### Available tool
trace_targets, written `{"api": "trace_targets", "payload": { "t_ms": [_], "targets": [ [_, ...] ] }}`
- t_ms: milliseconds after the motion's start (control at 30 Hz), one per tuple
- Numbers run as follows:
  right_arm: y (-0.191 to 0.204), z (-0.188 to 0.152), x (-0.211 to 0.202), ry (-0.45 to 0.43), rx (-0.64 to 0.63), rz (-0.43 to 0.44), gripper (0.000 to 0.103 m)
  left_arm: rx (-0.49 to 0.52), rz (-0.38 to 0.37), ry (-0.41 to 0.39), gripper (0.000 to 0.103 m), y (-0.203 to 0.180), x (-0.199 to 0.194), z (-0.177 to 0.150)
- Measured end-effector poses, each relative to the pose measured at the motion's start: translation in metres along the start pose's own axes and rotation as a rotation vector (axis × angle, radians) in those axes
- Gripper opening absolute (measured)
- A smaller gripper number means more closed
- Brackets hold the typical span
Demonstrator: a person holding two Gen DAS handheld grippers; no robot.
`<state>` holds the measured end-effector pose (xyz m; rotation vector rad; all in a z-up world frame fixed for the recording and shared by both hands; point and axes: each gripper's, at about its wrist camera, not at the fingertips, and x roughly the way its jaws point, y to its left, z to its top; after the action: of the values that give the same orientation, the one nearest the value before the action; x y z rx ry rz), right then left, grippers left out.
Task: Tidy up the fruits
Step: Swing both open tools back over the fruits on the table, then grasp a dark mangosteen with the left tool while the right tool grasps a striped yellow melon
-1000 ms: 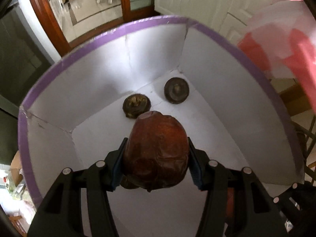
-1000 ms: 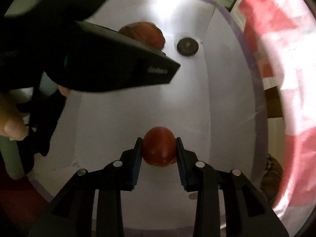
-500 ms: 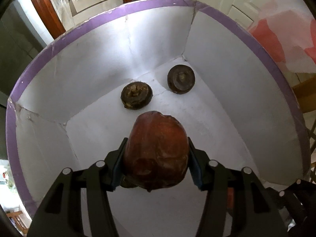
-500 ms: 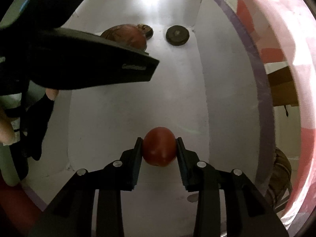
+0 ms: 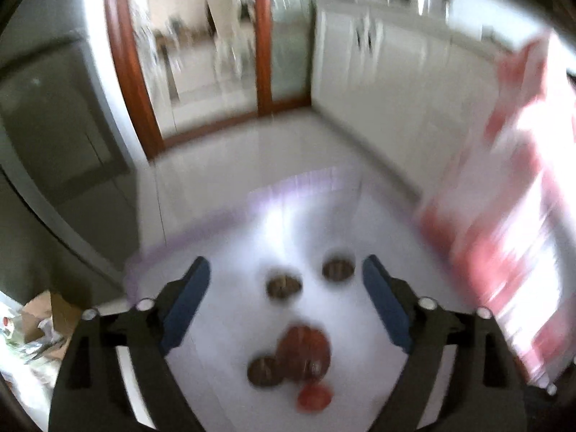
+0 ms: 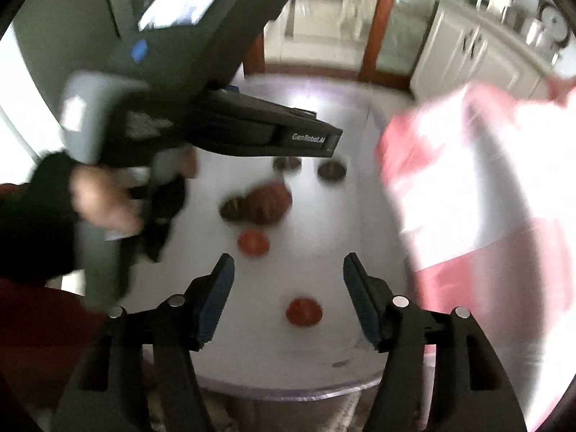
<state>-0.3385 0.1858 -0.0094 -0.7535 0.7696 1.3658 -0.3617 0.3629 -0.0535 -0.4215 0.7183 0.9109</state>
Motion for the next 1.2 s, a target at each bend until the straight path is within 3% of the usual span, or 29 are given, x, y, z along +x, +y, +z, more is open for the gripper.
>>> {"api": "trace_targets", "payload": {
  "t_ms": [100, 200, 267, 333, 400, 533, 667, 800, 967, 1100, 1200],
  "targets": [
    [-0.017, 0.006, -0.068, -0.187, 0.037, -0.030, 0.076, -0.013, -0.035, -0.182, 0.101, -0.013, -0.046, 0.026],
    [-0.046, -0.008, -0.133, -0.351, 0.119, -0.121, 0.087, 0.040, -0.146, -0.293, 0.101, -0.052, -0.088, 0.050],
    [-0.074, -0.031, -0.172, -0.414, 0.192, -0.233, 0.087, 0.103, -0.268, -0.325, 0.101, -0.096, -0.114, 0.061],
    [-0.105, -0.058, -0.191, -0.430, 0.267, -0.343, 0.087, 0.164, -0.381, -0.307, 0.101, -0.139, -0.129, 0.065],
    [-0.146, -0.096, -0.218, -0.434, 0.395, -0.449, 0.087, 0.233, -0.528, -0.241, 0.101, -0.196, -0.139, 0.064],
    [-0.221, -0.168, -0.249, -0.435, 0.652, -0.595, 0.087, 0.349, -0.695, -0.169, 0.101, -0.319, -0.141, 0.055],
    [-0.309, -0.249, -0.258, -0.384, 0.915, -0.685, 0.087, 0.438, -0.781, -0.052, 0.101, -0.443, -0.115, 0.045],
    [-0.383, -0.302, -0.272, -0.359, 1.116, -0.739, 0.087, 0.421, -0.813, -0.002, 0.101, -0.545, -0.090, 0.031],
    [-0.466, -0.323, -0.249, -0.306, 1.193, -0.745, 0.087, 0.309, -0.833, -0.002, 0.101, -0.591, -0.071, 0.040],
    [-0.510, -0.302, -0.227, -0.207, 1.110, -0.751, 0.087, 0.343, -0.881, 0.035, 0.101, -0.594, -0.056, 0.038],
    [-0.542, -0.287, -0.213, -0.135, 1.053, -0.741, 0.083, 0.301, -0.912, 0.064, 0.101, -0.588, -0.047, 0.043]
  ]
}}
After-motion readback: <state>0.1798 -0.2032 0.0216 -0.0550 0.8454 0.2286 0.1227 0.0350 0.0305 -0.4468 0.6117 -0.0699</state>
